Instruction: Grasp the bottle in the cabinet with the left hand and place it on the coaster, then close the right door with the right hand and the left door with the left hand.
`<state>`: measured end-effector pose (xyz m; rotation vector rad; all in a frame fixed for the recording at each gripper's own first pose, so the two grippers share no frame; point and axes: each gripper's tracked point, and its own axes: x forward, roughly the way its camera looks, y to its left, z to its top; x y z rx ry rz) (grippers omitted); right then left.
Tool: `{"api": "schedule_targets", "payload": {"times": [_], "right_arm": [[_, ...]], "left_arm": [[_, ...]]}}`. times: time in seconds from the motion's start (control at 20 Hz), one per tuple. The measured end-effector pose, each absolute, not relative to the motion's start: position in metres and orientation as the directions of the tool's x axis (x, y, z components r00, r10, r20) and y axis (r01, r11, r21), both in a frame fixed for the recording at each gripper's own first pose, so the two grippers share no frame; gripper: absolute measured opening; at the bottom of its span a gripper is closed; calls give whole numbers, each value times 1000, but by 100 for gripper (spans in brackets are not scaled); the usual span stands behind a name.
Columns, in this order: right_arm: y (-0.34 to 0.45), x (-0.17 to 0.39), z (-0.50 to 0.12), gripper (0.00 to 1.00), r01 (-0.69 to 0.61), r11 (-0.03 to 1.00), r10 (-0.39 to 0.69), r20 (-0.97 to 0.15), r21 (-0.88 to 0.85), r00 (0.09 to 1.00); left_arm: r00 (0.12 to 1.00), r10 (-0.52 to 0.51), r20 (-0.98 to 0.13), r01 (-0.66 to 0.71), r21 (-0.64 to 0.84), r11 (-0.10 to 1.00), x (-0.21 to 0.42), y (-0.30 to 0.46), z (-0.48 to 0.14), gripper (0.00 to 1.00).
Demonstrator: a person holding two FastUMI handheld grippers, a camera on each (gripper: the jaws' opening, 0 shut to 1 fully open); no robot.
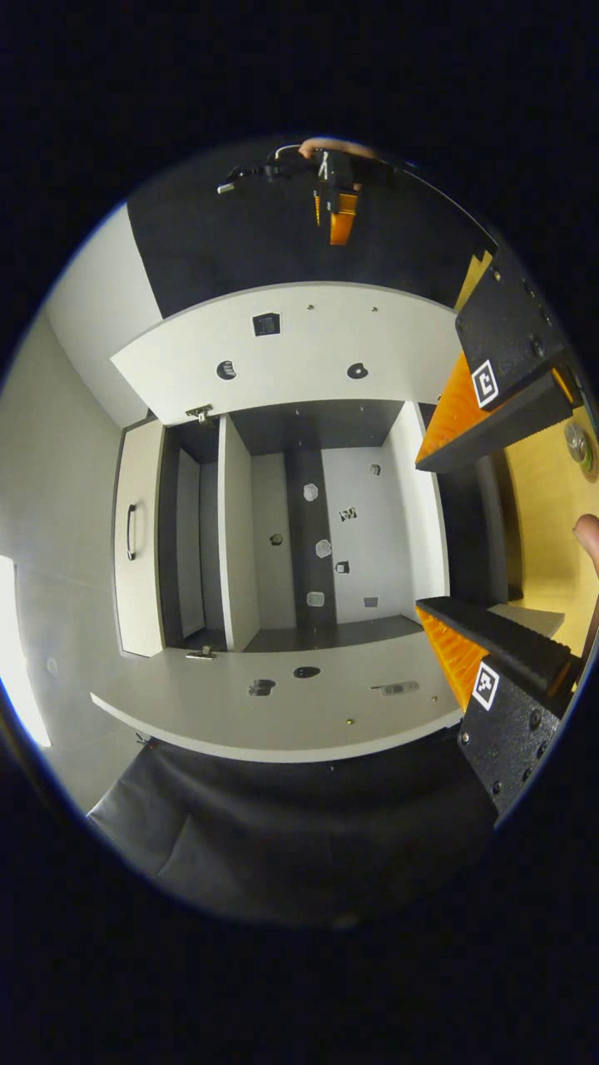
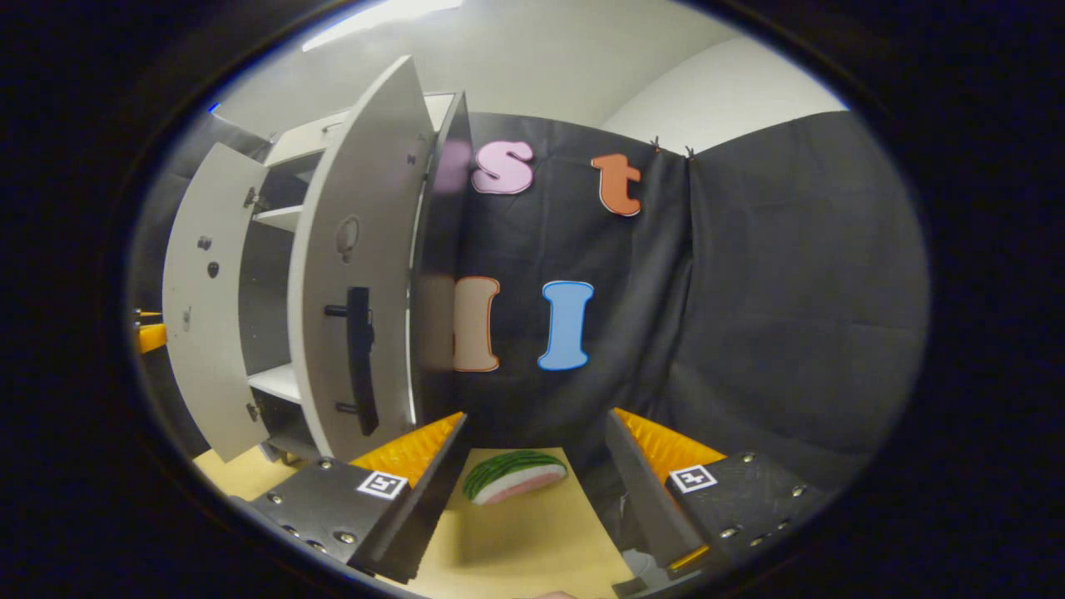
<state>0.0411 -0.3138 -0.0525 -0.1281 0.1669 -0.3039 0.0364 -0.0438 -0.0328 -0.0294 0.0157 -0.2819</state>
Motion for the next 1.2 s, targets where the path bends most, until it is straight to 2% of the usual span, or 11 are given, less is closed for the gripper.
{"api": "schedule_targets", "payload": {"times": [0.05,0.1,0.35,0.4,0.55,0.6,0.65,0.7,0.95,1.05,1.2], "right_arm": [[-314,49,-50,94,287,947,-307,-148,-143,940],[-314,58,-47,99,290,947,-309,-148,-136,939],[-286,93,-43,99,227,963,-251,-170,-147,953],[-279,98,-44,94,210,966,-235,-175,-149,956],[-228,110,-43,99,68,990,-90,-173,-125,981],[-227,117,-45,99,59,988,-83,-165,-144,983],[-224,116,-43,87,58,986,-83,-153,-157,985],[-224,112,-43,84,61,987,-86,-160,-151,983],[-219,109,-44,87,101,989,-118,-164,-106,979],[-210,110,-44,83,90,989,-107,-157,-115,982],[-188,112,-46,87,55,992,-72,-155,-112,985]], "left_arm": [[963,-267,-11,267,-32,963,35,-33,-32,95],[968,-250,-7,250,-34,968,35,-21,-32,95],[985,-175,6,175,-41,984,30,38,-31,94],[986,-165,3,165,-37,986,30,49,-32,94],[992,-128,7,128,-40,991,34,75,-31,94],[993,-118,14,119,-45,992,35,81,-30,94],[994,-107,18,108,-49,993,36,86,-31,94],[994,-107,18,107,-53,993,35,88,-32,94],[994,-112,18,113,-69,991,38,92,-27,94],[992,-120,26,122,-77,990,35,93,-22,94],[992,-118,47,122,-69,990,34,94,-17,94]]}}
